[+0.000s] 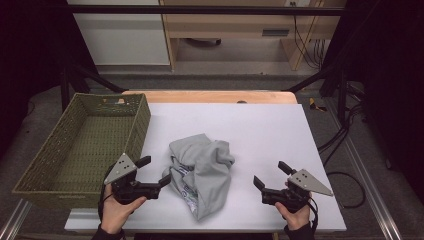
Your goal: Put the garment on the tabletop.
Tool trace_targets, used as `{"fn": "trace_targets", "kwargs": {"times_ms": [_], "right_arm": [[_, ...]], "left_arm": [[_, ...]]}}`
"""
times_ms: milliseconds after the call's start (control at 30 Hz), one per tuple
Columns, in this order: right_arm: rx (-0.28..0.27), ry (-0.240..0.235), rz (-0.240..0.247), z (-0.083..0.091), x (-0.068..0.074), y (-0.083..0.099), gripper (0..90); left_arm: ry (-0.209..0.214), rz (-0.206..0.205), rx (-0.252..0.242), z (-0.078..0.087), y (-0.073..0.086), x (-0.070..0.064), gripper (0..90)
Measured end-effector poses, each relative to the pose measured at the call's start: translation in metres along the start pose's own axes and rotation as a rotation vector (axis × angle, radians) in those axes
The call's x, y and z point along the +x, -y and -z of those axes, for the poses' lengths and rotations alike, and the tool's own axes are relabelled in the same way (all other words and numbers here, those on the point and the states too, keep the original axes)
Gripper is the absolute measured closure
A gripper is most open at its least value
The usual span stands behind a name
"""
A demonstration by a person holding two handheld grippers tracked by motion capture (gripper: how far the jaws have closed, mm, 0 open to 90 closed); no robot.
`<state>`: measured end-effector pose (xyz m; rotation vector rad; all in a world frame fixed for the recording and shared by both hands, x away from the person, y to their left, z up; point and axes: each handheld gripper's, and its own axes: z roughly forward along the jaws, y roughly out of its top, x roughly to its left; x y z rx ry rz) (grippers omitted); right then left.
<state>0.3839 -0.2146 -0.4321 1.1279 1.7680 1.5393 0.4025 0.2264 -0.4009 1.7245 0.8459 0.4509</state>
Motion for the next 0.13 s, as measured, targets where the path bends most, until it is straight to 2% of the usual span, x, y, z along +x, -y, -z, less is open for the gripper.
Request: {"fn": "trace_targets", "kwargs": {"times_ms": [133], "right_arm": [[0.007, 0.002, -0.004, 0.001, -0.0001, 0.0005, 1.0]], "left_arm": [[-0.015, 0.014, -0.009, 0.0056, 0.0037, 0.0051, 4.3]]}}
